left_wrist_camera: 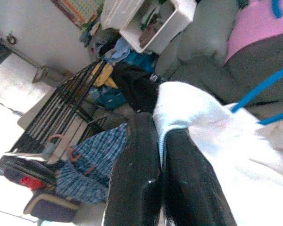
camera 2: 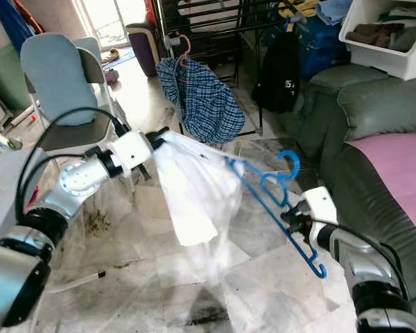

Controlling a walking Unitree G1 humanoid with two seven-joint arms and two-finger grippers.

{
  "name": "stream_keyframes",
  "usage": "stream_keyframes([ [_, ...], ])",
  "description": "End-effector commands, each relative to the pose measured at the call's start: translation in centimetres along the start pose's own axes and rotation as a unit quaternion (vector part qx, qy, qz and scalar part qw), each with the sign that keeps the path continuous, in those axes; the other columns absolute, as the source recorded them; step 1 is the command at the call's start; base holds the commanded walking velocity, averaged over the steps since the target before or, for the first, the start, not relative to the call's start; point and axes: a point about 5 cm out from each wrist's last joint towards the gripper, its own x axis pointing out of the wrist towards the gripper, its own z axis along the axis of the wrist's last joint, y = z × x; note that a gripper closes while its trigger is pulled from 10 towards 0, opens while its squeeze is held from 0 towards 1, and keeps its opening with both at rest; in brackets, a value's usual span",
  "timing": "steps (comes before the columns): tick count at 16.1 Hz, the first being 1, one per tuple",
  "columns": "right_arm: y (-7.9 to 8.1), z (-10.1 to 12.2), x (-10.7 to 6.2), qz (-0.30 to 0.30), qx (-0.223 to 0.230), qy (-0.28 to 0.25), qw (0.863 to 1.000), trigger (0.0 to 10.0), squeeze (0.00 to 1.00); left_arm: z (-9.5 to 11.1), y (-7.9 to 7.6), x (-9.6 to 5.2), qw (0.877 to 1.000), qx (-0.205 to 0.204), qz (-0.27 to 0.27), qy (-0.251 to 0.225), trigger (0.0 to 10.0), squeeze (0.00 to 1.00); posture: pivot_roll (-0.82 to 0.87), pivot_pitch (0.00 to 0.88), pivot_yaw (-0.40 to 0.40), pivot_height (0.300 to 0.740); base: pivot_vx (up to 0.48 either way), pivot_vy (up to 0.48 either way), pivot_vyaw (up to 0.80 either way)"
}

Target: Hang hanger

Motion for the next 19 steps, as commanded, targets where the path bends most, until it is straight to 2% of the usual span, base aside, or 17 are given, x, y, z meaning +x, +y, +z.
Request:
stream_keyframes([
  [1,-0.9,0.6,0.3,-0.051,0.08,-0.03,0.995,10.0,0.0,1.4,0.7,0.3,0.999,-0.016,0.017,-0.047,10.0,0.0,-0.16,0.0,0.095,0.74,0.0,0.0,0.0],
  [3,-1.1,2.9,1.0,-0.085,0.161,-0.099,0.978,10.0,0.0,1.9,-2.2,0.8,0.995,-0.059,-0.034,-0.068,10.0,0.0,-0.16,0.0,0.094,0.74,0.0,0.0,0.0],
  [4,-1.1,3.4,1.2,-0.091,0.184,-0.114,0.972,10.0,0.0,2.0,-2.9,0.9,0.994,-0.065,-0.047,-0.071,10.0,0.0,-0.17,0.0,0.092,0.74,0.0,0.0,0.0],
  [5,-0.9,5.0,1.6,-0.096,0.234,-0.156,0.955,10.0,0.0,2.3,-4.9,1.1,0.99,-0.078,-0.089,-0.079,10.0,0.0,-0.17,0.0,0.085,0.74,0.0,0.0,0.0],
  [6,0.0,7.6,2.4,-0.082,0.312,-0.219,0.921,10.0,0.0,3.0,-7.8,1.4,0.98,-0.083,-0.153,-0.091,10.0,0.0,-0.17,0.0,0.078,0.74,0.0,0.0,0.0],
  [7,0.6,8.8,2.7,-0.068,0.34,-0.241,0.906,10.0,0.0,3.3,-9.0,1.4,0.975,-0.08,-0.181,-0.097,10.0,0.0,-0.17,0.0,0.076,0.74,0.0,0.0,0.0],
  [9,2.5,11.4,3.2,-0.017,0.367,-0.274,0.889,10.0,0.0,3.3,-10.4,1.2,0.968,-0.064,-0.222,-0.093,10.0,0.0,-0.17,0.0,0.072,0.74,0.0,0.0,0.0],
  [10,3.6,13.6,3.1,0.025,0.39,-0.307,0.868,10.0,0.0,2.7,-10.8,0.8,0.968,-0.05,-0.234,-0.078,10.0,0.0,-0.17,0.0,0.071,0.74,0.0,0.0,0.0],
  [11,4.0,14.4,2.9,0.04,0.39,-0.32,0.863,10.0,0.0,2.4,-10.8,0.6,0.968,-0.044,-0.236,-0.072,10.0,0.0,-0.17,0.0,0.071,0.74,0.0,0.0,0.0],
  [13,4.2,16.6,2.3,0.061,0.425,-0.359,0.829,10.0,0.0,1.6,-10.6,0.2,0.972,-0.053,-0.223,-0.049,10.0,0.0,-0.17,0.0,0.072,0.74,0.0,0.0,0.0],
  [15,4.2,17.5,1.9,0.052,0.404,-0.376,0.832,10.0,0.0,0.9,-10.5,-0.5,0.974,-0.063,-0.214,-0.026,10.0,0.0,-0.17,0.0,0.072,0.74,0.0,0.0,0.0],
  [17,3.8,17.6,1.8,0.027,0.369,-0.379,0.848,10.0,0.0,0.4,-10.5,-0.9,0.976,-0.081,-0.201,-0.01,10.0,0.0,-0.17,0.0,0.073,0.74,0.0,0.0,0.0],
  [18,3.6,17.7,1.2,-0.047,0.22,-0.392,0.892,10.0,0.0,-0.5,-10.6,-1.5,0.978,-0.118,-0.171,0.018,10.0,0.0,-0.17,0.0,0.071,0.74,0.0,0.0,0.0],
  [19,3.8,17.7,1.1,-0.055,0.193,-0.396,0.896,10.0,0.0,-0.8,-10.7,-1.7,0.977,-0.132,-0.163,0.025,10.0,0.0,-0.17,0.0,0.069,0.74,0.0,0.0,0.0],
])
